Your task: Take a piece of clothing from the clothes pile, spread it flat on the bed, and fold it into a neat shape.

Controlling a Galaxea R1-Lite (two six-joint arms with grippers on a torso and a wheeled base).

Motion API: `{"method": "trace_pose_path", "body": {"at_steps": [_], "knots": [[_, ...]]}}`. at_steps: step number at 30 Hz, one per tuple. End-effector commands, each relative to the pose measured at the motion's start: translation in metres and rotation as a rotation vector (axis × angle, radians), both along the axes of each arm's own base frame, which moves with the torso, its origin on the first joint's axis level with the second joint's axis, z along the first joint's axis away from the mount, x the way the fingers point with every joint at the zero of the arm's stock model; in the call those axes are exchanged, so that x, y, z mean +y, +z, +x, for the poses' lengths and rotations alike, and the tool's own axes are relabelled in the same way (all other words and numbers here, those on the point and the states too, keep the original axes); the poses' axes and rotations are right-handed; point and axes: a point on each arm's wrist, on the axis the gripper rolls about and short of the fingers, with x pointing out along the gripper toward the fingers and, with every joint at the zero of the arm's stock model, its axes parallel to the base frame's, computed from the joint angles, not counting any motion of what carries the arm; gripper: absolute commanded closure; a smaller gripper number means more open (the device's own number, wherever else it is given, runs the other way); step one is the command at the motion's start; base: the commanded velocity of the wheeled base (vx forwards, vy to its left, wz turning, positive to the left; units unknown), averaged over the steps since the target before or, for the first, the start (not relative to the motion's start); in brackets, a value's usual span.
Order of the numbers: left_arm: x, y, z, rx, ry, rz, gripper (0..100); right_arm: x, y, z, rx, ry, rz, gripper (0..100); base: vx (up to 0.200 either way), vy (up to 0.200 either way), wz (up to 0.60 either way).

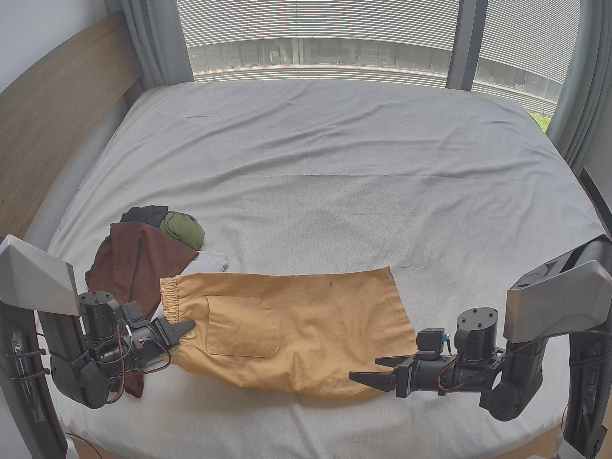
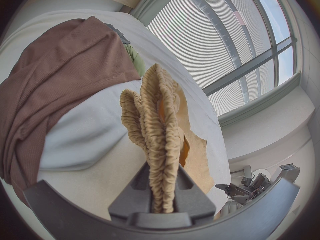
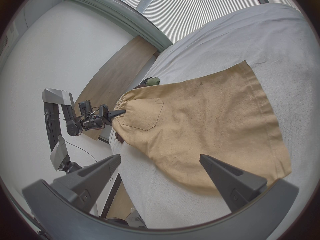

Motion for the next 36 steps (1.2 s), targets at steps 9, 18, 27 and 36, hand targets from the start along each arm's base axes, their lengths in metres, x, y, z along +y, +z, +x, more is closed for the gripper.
{"method": "trace_pose_path", "body": {"at_steps": [9,18,27,36], "knots": [[-0.005,0.004,-0.003,-0.024,-0.061,0.014,100,0.0,0.002,0.0,-0.006,0.001,0.003,0,0.0,0.0,0.0],[-0.048,0.017,-0.003,-0.092,-0.183,0.007,100,-0.001,0.016,0.0,-0.047,0.0,0.025,0,0.0,0.0,0.0],[-0.091,0.031,-0.002,-0.134,-0.225,-0.062,100,-0.009,0.031,0.003,-0.091,-0.029,0.049,0,0.0,0.0,0.0],[-0.121,0.037,0.001,-0.174,-0.245,-0.096,100,-0.012,0.038,0.004,-0.114,-0.038,0.06,0,0.0,0.0,0.0]]}}
